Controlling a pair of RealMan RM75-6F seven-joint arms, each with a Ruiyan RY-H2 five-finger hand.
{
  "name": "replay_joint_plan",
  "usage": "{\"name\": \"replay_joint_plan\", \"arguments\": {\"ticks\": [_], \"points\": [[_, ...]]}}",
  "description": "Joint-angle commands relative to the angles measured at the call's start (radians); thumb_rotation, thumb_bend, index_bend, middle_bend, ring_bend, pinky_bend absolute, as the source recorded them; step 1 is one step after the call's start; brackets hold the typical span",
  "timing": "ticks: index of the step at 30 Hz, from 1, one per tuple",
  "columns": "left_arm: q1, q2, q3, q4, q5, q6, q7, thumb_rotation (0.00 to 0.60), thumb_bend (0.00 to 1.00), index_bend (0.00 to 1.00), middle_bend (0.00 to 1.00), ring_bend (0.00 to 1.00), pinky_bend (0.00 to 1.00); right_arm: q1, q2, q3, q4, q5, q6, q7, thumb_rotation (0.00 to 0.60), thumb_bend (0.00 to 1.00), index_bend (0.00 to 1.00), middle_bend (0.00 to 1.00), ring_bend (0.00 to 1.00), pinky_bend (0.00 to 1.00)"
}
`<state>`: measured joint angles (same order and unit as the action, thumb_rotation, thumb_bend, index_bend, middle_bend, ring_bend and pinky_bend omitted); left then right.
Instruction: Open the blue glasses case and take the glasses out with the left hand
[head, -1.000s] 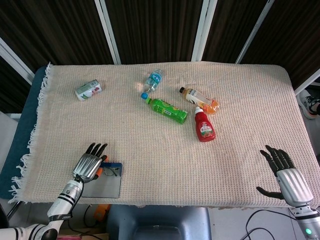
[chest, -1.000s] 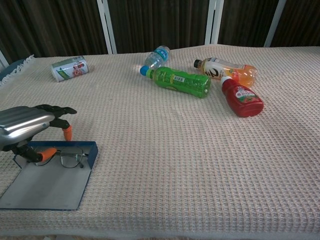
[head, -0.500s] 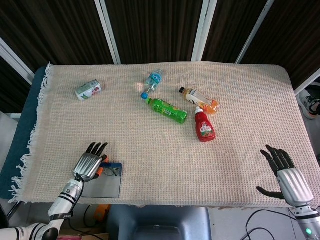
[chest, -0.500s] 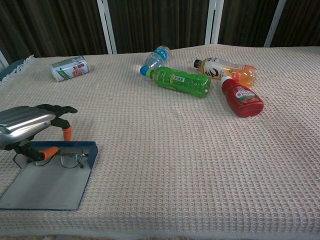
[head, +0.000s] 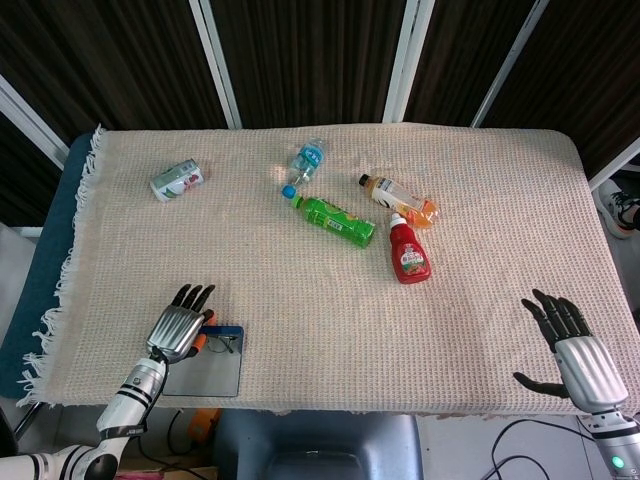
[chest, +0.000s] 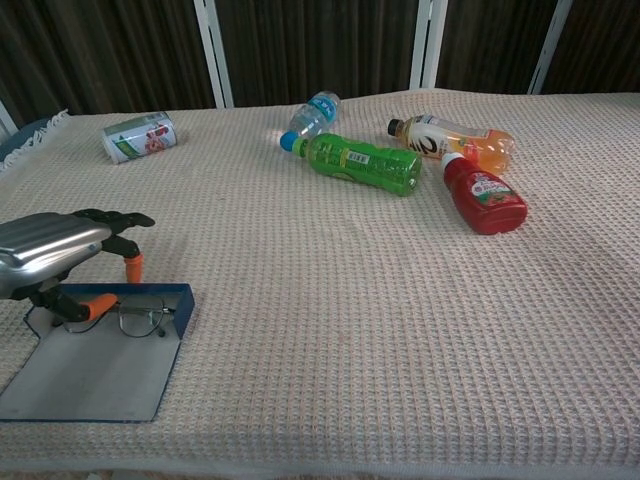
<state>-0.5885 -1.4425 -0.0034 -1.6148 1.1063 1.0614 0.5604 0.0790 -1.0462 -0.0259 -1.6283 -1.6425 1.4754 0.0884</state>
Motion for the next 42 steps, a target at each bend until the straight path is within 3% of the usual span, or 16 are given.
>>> {"name": "replay_joint_plan", "arguments": {"ticks": [1,11,18,29,42], "points": [[0.0,0.0,0.0,0.0,0.0,-0.001,0.0,0.6,0.42,0.47,0.0,0.0,0.0,0.0,0.0,0.0,0.0,0.0,0.0,0.0,0.6,0.15,0.0,0.0,0.0,0.0],[0.003,-0.007,-0.014,0.016,0.004,0.0,-0.022,0.6,0.42,0.55,0.0,0.0,0.0,0.0,0.0,0.0,-0.001,0.001,-0.001,-0.003,0.6,0.15,0.0,0.0,0.0,0.0],[0.017,-0.033,-0.038,0.056,0.04,0.024,-0.102,0.6,0.42,0.58,0.0,0.0,0.0,-0.001,0.001,0.0,-0.001,0.0,0.001,-0.001,0.6,0.15,0.0,0.0,0.0,0.0],[0.049,-0.153,-0.128,0.216,0.061,0.127,-0.249,0.6,0.42,0.59,0.0,0.0,0.0,-0.002,0.001,0.001,0.002,-0.001,0.005,0.006,0.6,0.15,0.0,0.0,0.0,0.0],[0.045,-0.236,-0.18,0.384,0.083,0.16,-0.308,0.6,0.42,0.59,0.0,0.0,0.0,-0.003,0.0,0.002,0.003,0.0,0.006,0.004,0.6,0.15,0.0,0.0,0.0,0.0]]}}
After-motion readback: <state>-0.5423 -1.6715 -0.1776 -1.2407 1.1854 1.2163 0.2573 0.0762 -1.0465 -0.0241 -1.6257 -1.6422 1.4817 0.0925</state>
